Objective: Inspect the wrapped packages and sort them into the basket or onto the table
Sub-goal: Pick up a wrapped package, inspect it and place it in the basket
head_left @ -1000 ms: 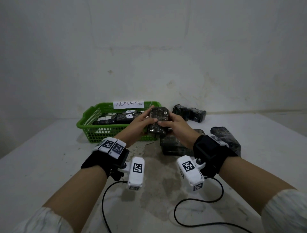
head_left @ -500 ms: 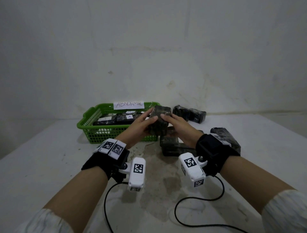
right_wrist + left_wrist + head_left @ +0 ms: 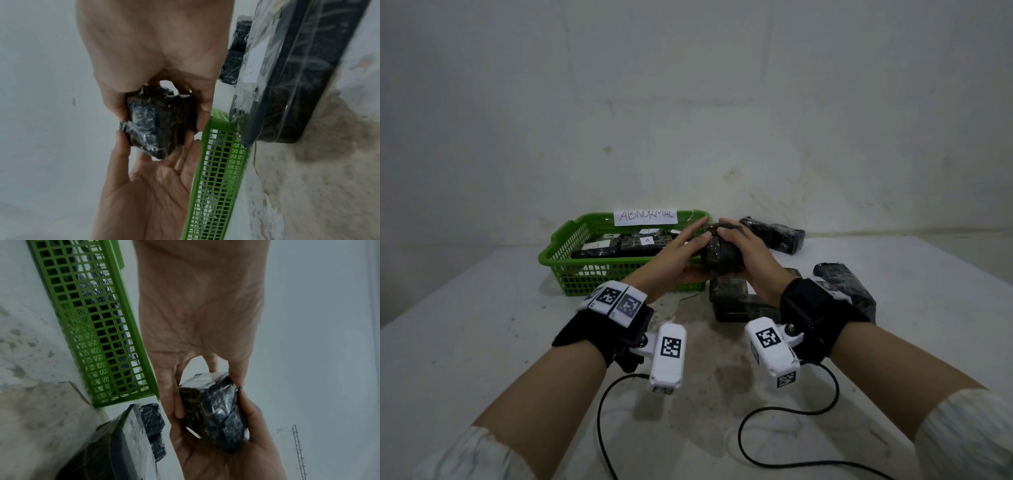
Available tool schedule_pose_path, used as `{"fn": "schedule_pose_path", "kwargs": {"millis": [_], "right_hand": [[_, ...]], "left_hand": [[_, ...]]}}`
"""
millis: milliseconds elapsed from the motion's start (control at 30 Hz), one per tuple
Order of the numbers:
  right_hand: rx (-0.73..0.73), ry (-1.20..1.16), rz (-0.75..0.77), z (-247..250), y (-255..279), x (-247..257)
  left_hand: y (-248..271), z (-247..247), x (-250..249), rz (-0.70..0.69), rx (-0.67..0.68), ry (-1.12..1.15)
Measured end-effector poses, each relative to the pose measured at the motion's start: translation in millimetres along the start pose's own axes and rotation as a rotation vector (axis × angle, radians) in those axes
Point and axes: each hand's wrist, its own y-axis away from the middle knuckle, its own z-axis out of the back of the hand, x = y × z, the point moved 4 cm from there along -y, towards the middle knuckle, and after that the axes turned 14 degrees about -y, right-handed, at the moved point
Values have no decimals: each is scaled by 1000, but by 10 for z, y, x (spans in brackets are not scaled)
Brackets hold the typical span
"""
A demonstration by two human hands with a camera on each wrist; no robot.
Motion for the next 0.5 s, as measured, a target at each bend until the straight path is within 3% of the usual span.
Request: {"fn": "schedule_pose_path", "kwargs": {"millis": [233,500], "right_hand": [[131,-8,-155,15,38,-42],[76,109,-129,23,43,-49]], "left_hand": [[-18,62,115,59,-47,26],[-36,26,160,90,11,-13]]}}
